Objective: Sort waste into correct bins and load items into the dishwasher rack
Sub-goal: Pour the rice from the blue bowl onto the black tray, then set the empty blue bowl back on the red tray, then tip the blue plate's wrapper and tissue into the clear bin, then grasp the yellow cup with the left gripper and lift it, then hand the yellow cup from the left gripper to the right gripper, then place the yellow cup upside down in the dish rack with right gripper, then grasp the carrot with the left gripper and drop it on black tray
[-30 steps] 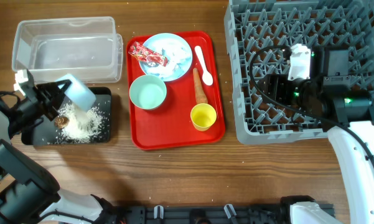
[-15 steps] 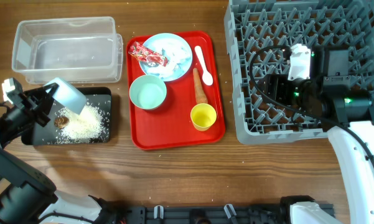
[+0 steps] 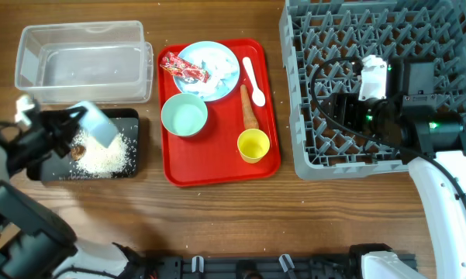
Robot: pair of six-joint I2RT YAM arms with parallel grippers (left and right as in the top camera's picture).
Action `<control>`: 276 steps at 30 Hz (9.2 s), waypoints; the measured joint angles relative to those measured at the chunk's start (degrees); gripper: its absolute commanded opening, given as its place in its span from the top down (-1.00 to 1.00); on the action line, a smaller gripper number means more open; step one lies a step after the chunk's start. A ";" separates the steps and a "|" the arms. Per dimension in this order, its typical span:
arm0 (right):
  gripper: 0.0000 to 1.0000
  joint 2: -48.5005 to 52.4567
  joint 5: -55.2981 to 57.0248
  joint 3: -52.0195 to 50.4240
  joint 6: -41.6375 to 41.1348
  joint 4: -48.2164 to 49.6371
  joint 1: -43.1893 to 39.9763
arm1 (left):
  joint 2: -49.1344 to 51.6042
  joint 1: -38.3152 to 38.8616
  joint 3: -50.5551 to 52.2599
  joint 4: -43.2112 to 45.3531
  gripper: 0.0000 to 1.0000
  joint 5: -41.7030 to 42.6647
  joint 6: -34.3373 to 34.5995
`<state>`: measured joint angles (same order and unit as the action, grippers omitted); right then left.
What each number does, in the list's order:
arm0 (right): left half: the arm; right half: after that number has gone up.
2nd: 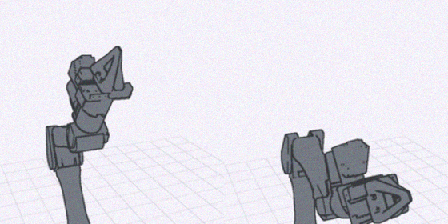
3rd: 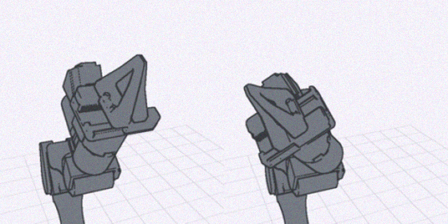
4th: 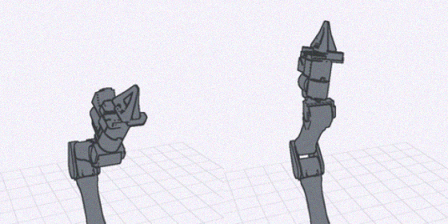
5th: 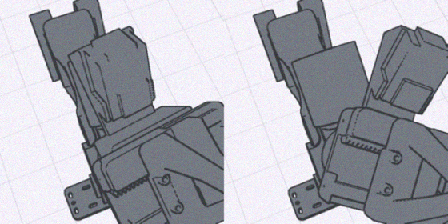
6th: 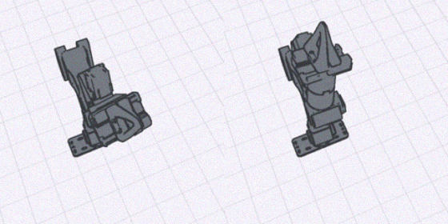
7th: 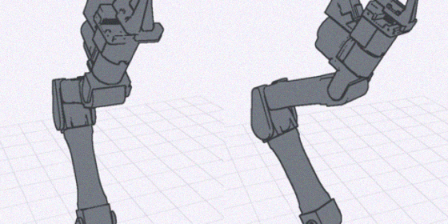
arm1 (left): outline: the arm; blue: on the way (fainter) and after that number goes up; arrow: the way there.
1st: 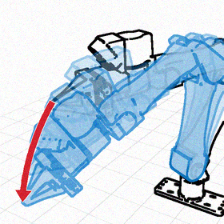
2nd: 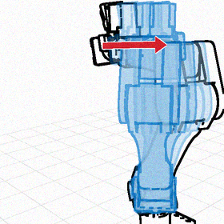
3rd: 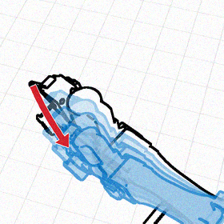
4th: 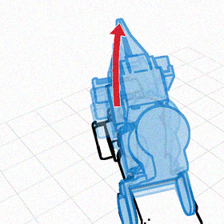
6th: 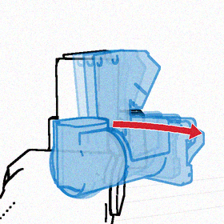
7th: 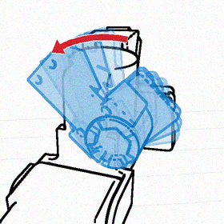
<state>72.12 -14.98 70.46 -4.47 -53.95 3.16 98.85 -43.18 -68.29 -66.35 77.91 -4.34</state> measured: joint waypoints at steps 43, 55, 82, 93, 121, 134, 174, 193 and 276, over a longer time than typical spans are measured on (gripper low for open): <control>-0.48 0.04 0.00 0.04 0.00 0.35 0.00 | 8.33 63.91 -21.35 32.20 -0.99 -82.77 9.77; -0.48 0.04 0.02 0.04 0.00 0.26 0.00 | 27.87 64.17 -20.79 45.03 0.74 -82.58 5.42; -0.48 0.31 0.02 0.04 0.00 0.15 0.00 | 13.66 37.20 -24.24 33.99 -0.99 -89.92 16.50; -0.48 0.33 0.02 0.04 0.00 0.11 0.00 | 9.94 36.70 -24.20 35.15 -0.41 -90.05 17.09; -0.55 0.33 -0.74 0.04 0.00 0.31 0.00 | -1.57 60.85 -24.41 7.85 -0.72 -74.18 18.86; -0.56 0.33 -1.07 0.04 0.07 -0.07 0.00 | 10.58 81.55 -16.39 9.11 -0.01 -69.05 23.82; -0.91 11.52 -56.59 0.20 1.51 31.15 5.18 | 5.42 49.62 -16.83 10.69 0.92 5.99 4.37; -0.53 14.69 -56.17 0.22 -1.90 34.12 8.07 | 5.42 50.99 -16.83 15.65 0.92 7.96 4.37; -1.00 23.04 14.43 26.47 -8.72 -29.62 -3.19 | 12.33 77.96 -18.23 19.02 0.83 -81.66 39.36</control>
<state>95.15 -0.56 96.92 -13.19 -83.57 -0.03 111.18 34.79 -86.52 -47.33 -3.75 35.03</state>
